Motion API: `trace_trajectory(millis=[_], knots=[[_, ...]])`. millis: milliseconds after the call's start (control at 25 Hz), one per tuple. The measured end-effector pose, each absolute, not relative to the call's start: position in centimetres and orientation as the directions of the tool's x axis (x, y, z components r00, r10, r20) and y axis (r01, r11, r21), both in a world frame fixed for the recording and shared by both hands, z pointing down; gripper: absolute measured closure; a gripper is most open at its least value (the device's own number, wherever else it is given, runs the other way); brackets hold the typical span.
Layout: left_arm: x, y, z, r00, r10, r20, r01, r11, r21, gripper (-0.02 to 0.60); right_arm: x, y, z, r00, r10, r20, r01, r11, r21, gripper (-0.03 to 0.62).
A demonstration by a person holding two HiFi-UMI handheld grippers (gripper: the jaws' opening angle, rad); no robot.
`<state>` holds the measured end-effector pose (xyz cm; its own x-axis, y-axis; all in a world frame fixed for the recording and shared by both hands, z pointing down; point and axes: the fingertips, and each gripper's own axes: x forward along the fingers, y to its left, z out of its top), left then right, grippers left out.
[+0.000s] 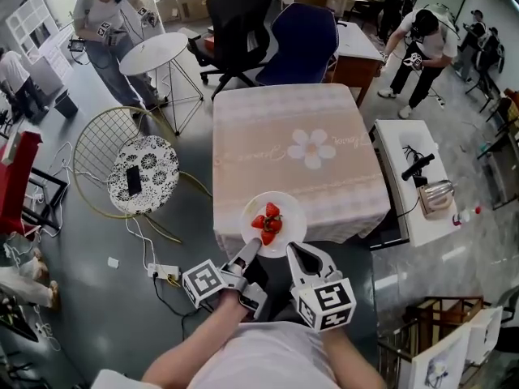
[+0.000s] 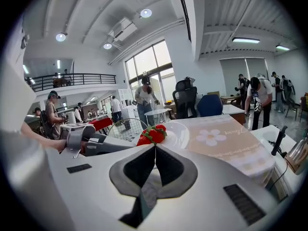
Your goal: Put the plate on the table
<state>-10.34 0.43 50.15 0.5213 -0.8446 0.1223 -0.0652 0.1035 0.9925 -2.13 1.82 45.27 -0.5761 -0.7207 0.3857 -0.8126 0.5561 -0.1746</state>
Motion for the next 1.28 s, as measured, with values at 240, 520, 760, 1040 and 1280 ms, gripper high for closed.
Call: trace_trajectory(millis=[240,520,760,1040,1280], knots=[[-8.8,-2.0,50.0,0.536,-0.835,0.127,-0.072,0.105,0.992,0.568,0.0,-0.6,45.2,-0.588,-0.717,0.374,-0.808,0.549,-0.215,0.589],[-7.0,-3.8,50.0,0.518,-0.843,0.144,-0.097,0.11,0.989,0.568,3.5,-2.7,45.4,-0.61,-0.707,0.359,-0.792,0.555,-0.254,0.589],[-5.4,-4.3,50.8,0.49,-0.855,0.167,-0.107,0.131,0.986,0.568,6.6,-4.2,45.5,-0.628,-0.698,0.344,-0.778,0.573,-0.258,0.589],[-3.5,-5.3,50.8,0.483,-0.859,0.168,-0.128,0.12,0.984,0.568,9.4,-5.5,45.2,-0.64,-0.698,0.321,-0.768,0.587,-0.255,0.589],[-2.2,-6.2,51.0,0.474,-0.864,0.169,-0.118,0.127,0.985,0.568,9.9,-7.1,45.6,-0.65,-0.691,0.315,-0.76,0.6,-0.251,0.589]])
